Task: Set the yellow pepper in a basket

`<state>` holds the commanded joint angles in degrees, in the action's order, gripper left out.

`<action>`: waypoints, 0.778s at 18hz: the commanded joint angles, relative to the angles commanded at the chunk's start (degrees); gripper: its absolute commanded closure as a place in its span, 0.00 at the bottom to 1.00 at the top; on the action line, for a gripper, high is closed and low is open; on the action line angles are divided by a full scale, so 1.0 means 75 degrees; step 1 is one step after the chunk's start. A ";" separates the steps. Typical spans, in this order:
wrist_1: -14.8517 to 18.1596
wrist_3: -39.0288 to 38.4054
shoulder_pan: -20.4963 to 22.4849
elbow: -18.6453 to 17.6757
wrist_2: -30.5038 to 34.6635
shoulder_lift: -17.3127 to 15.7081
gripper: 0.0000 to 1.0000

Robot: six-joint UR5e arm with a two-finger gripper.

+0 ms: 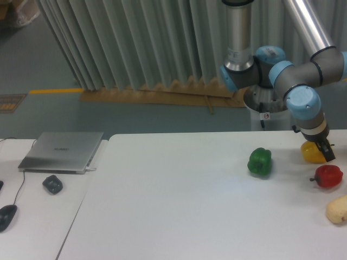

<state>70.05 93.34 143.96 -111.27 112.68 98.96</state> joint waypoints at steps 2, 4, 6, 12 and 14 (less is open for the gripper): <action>0.0000 0.0011 0.0000 0.0000 0.0012 0.0000 0.00; 0.0000 0.0023 0.0000 0.0000 0.0012 0.0012 0.00; 0.0000 0.0023 0.0000 -0.0046 0.0047 0.0012 0.00; 0.0012 0.0011 -0.0187 -0.0410 0.0644 -0.0023 0.00; 0.0012 -0.0023 -0.0187 -0.0352 0.0563 -0.0035 0.00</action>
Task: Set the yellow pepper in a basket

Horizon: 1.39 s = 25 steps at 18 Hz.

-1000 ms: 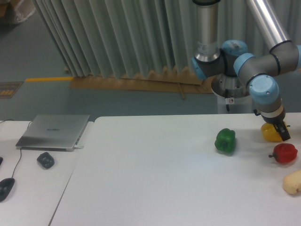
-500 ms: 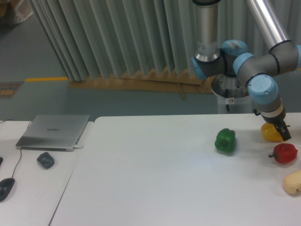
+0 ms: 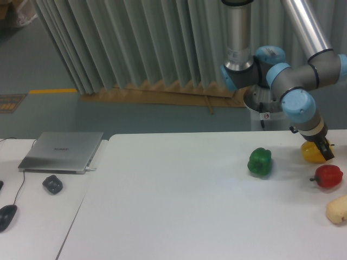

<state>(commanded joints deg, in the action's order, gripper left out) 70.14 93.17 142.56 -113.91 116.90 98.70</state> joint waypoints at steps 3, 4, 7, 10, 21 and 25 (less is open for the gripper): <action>0.0000 -0.0036 -0.0012 0.0036 -0.0024 0.0047 0.00; 0.0000 -0.0036 -0.0012 0.0047 -0.0024 0.0058 0.00; -0.0012 -0.0036 0.0000 0.0071 -0.0024 0.0058 0.00; -0.0023 -0.0386 0.0000 0.0071 -0.0071 0.0059 0.69; -0.0023 -0.0387 -0.0012 0.0164 -0.0223 0.0211 0.00; -0.0012 -0.0411 -0.0012 0.0188 -0.0223 0.0176 0.00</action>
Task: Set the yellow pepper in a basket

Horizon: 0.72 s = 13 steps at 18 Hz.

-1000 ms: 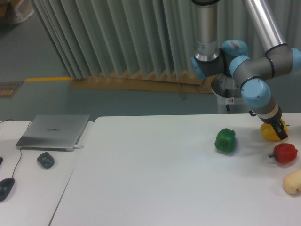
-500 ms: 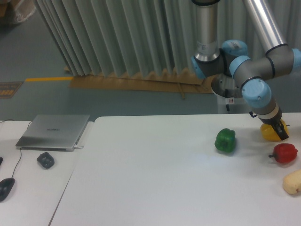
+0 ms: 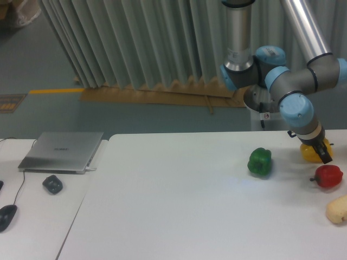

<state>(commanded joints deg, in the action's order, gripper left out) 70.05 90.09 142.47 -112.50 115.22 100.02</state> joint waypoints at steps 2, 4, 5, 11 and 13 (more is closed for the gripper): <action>0.0000 0.0000 -0.0023 0.0058 0.0000 0.0000 0.00; 0.0000 0.0000 -0.0047 0.0082 0.0000 0.0000 0.00; 0.0000 0.0000 -0.0058 0.0094 0.0012 0.0012 0.00; 0.0000 -0.0023 -0.0059 0.0036 0.0035 -0.0023 0.04; 0.0012 -0.0012 -0.0070 0.0012 0.0070 -0.0035 0.71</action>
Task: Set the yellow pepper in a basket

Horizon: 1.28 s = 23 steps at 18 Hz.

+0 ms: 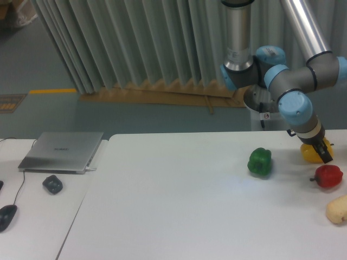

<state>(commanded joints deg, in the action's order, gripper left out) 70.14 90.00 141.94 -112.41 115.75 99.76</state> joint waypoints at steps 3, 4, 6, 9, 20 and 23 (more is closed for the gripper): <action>0.0024 0.0035 0.0000 -0.0012 0.0024 0.0012 0.99; 0.0024 0.0012 0.0000 -0.0012 0.0024 0.0035 0.87; 0.0024 0.0036 0.0000 -0.0012 0.0047 0.0059 0.00; 0.0024 0.0035 0.0000 -0.0012 0.0047 0.0059 0.00; 0.0035 0.0094 -0.0059 -0.0023 0.0047 0.0024 0.00; 0.0070 0.0094 -0.0082 0.0000 0.0047 0.0012 0.00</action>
<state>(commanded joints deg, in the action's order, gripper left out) 70.66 90.70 141.33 -112.41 116.10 99.84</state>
